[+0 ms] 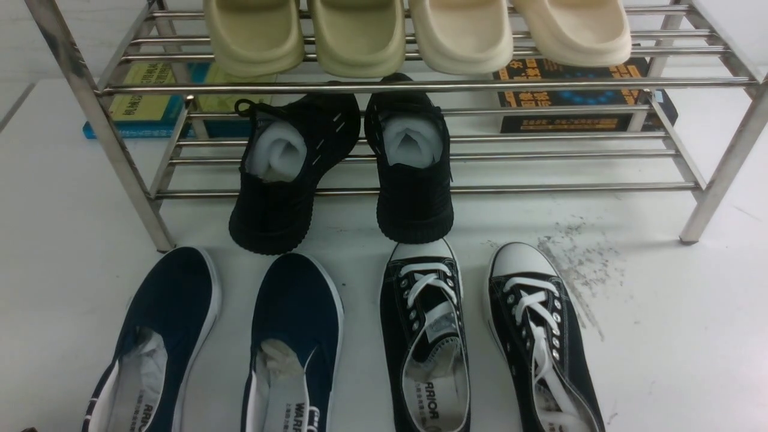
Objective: Take the shoes off the shelf with your hand on the white table.
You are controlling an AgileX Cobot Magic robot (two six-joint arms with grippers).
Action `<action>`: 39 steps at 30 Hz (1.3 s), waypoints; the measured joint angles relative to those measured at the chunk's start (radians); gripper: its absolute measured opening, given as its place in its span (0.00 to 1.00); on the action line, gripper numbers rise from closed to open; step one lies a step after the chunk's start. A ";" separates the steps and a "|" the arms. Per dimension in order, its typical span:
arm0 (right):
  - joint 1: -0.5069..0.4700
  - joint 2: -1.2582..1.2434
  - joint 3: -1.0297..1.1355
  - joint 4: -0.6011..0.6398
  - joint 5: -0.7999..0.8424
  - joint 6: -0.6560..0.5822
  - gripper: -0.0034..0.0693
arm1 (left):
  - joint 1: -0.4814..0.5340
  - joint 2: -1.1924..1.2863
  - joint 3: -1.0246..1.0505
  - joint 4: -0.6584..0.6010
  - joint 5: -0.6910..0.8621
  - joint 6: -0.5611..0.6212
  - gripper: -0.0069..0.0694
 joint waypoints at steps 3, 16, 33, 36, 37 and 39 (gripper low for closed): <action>0.000 0.000 0.000 0.000 0.000 0.000 0.32 | 0.024 0.000 0.000 0.000 0.000 -0.001 0.14; 0.000 0.000 0.000 0.000 0.000 0.000 0.33 | 0.033 0.000 0.000 0.005 -0.002 0.002 0.16; 0.000 0.000 0.000 0.000 0.000 0.000 0.37 | 0.033 0.000 0.000 0.008 -0.004 0.002 0.18; 0.000 0.000 0.000 0.000 0.000 0.000 0.37 | 0.033 0.000 0.000 0.008 -0.004 0.002 0.19; 0.000 0.000 0.000 0.000 0.000 0.000 0.37 | 0.033 0.000 0.000 0.008 -0.004 0.002 0.19; 0.000 0.000 0.000 0.000 0.000 0.000 0.37 | 0.033 0.000 0.000 0.008 -0.005 0.002 0.19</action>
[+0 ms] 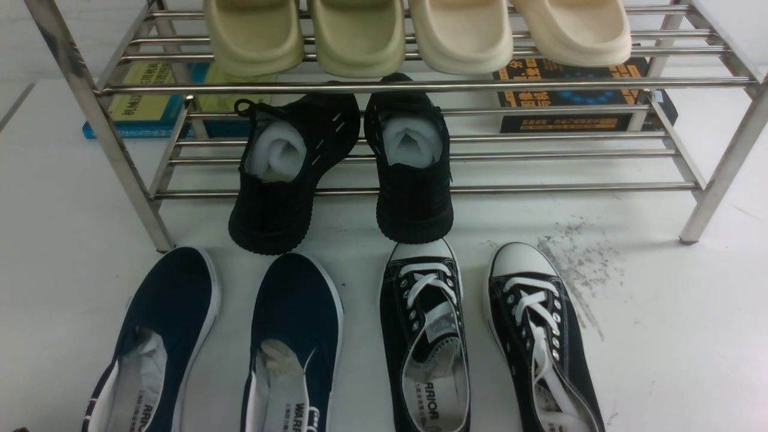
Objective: Take the shoes off the shelf with your hand on the white table.
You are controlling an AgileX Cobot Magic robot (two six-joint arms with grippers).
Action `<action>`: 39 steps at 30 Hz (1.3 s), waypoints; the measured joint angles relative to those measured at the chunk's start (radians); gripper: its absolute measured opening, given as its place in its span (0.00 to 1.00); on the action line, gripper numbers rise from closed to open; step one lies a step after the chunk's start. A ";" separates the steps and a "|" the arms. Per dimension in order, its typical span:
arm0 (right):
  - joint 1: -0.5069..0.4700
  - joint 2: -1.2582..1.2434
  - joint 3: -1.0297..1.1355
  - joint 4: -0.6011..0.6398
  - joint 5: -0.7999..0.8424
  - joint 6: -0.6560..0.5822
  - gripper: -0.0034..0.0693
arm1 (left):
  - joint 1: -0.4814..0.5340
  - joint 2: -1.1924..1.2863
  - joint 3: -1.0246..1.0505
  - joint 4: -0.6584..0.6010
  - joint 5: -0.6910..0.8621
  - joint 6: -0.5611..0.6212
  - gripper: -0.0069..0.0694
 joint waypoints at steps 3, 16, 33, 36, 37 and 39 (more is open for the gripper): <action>0.000 0.000 0.000 0.000 0.000 0.000 0.37 | 0.000 0.000 0.000 0.000 0.000 0.000 0.19; 0.000 0.000 0.000 0.000 0.000 0.000 0.37 | 0.000 0.000 0.000 0.000 0.000 0.000 0.21; 0.000 0.000 0.000 0.000 0.000 0.000 0.37 | 0.000 0.000 0.000 0.000 0.000 0.000 0.21; 0.000 0.000 0.000 0.000 0.000 0.000 0.37 | 0.000 0.000 0.000 0.000 0.000 0.000 0.22; 0.000 0.000 0.000 0.000 0.000 0.000 0.37 | 0.000 0.000 0.000 0.000 0.000 0.000 0.22; 0.000 0.000 0.000 0.000 0.000 0.000 0.37 | 0.000 0.000 0.000 0.000 0.000 0.000 0.23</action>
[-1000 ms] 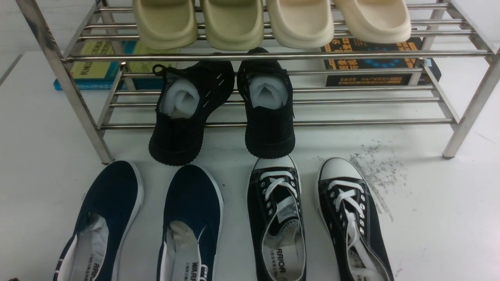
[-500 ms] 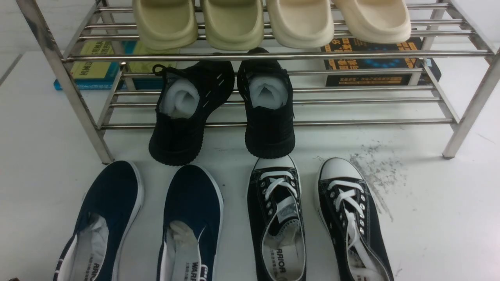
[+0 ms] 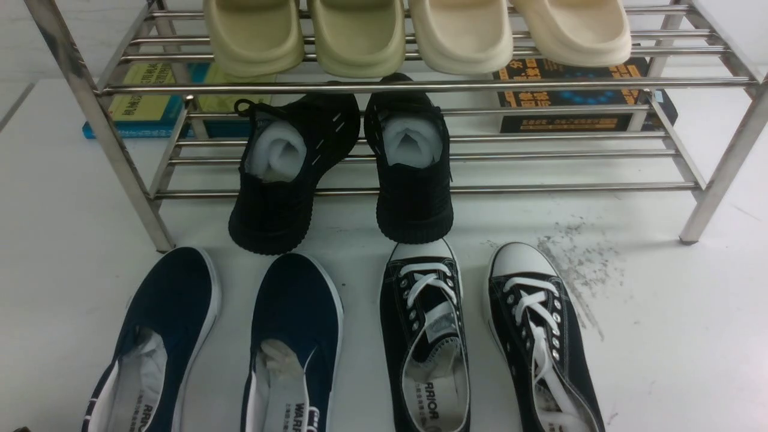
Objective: Take the shoes off the shelf with your hand on the white table.
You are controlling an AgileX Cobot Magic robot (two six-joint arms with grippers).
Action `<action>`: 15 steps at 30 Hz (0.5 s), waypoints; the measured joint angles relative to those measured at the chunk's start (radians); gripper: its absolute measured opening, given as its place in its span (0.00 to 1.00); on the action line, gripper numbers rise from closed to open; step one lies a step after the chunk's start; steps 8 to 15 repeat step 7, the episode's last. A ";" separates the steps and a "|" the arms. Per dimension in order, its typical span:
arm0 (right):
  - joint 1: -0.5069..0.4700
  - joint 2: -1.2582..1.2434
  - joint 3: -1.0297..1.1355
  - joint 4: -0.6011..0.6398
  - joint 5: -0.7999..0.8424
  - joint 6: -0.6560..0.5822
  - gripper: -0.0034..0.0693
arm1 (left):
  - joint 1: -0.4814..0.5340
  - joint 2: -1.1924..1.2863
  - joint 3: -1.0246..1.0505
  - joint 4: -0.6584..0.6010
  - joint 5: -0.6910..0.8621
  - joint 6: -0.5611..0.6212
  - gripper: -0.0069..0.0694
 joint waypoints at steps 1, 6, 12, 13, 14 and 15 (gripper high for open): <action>0.000 0.000 0.000 0.000 0.000 0.000 0.37 | 0.000 0.000 0.000 0.000 0.000 0.000 0.23; 0.000 0.000 0.000 0.000 -0.001 0.000 0.37 | 0.000 0.000 0.000 0.000 0.000 0.000 0.23; 0.000 0.000 0.000 0.000 -0.001 0.000 0.37 | 0.000 0.000 0.000 0.000 0.000 0.000 0.23; 0.000 0.000 0.000 0.000 -0.001 0.000 0.37 | 0.000 0.000 0.000 0.000 0.000 0.000 0.23; 0.000 0.000 0.000 0.000 -0.001 0.000 0.37 | 0.000 0.000 0.000 0.000 0.000 0.000 0.23; 0.000 0.000 0.000 0.000 -0.001 0.000 0.37 | 0.000 0.000 0.000 0.000 0.000 0.000 0.23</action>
